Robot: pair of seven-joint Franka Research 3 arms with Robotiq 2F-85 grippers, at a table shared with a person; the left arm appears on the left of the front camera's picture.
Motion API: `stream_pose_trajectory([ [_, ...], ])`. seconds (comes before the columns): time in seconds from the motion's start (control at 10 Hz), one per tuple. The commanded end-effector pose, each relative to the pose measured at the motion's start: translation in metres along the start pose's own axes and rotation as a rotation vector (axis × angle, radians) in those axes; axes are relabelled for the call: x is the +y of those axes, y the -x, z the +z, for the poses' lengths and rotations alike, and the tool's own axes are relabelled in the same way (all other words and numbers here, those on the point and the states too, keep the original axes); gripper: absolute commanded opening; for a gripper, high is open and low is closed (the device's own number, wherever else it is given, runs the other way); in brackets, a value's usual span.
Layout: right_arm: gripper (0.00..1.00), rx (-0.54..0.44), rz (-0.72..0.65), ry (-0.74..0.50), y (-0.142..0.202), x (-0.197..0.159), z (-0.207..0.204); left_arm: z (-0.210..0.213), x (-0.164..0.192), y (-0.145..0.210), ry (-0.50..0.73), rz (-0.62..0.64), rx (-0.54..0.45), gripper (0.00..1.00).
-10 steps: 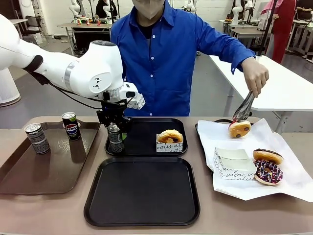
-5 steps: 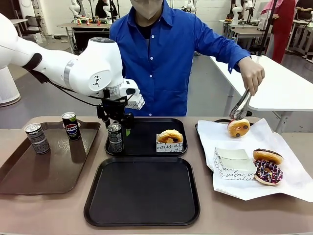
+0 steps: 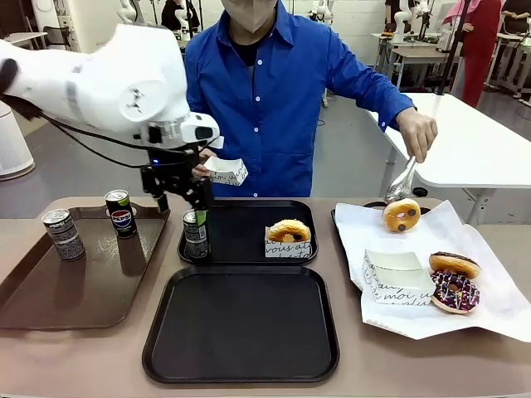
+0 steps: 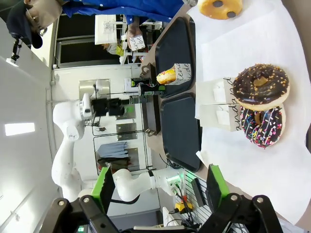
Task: Set up donuts and drinks on trays.
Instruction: Pick up one Pepsi coke and place it on the Flat Tray.
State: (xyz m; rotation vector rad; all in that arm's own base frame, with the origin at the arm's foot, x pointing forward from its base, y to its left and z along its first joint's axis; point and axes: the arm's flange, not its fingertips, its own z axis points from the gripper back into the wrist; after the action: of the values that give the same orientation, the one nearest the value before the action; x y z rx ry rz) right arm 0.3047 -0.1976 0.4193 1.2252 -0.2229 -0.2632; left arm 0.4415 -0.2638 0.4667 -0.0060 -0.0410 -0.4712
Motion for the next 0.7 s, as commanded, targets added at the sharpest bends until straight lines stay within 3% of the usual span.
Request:
stream_pose_trajectory([
  [0.0,1.00,-0.003,0.002,-0.011,-0.001,0.001,-0.001,0.023,0.005,0.055,0.007,-0.060,-0.001,1.00],
  [0.3,1.00,-0.003,0.002,-0.011,-0.001,0.001,-0.001,0.038,0.020,0.101,0.040,-0.047,-0.008,1.00],
  [0.6,1.00,-0.003,0.002,-0.011,-0.001,0.001,-0.001,0.043,0.011,0.092,0.005,-0.055,0.005,1.00],
])
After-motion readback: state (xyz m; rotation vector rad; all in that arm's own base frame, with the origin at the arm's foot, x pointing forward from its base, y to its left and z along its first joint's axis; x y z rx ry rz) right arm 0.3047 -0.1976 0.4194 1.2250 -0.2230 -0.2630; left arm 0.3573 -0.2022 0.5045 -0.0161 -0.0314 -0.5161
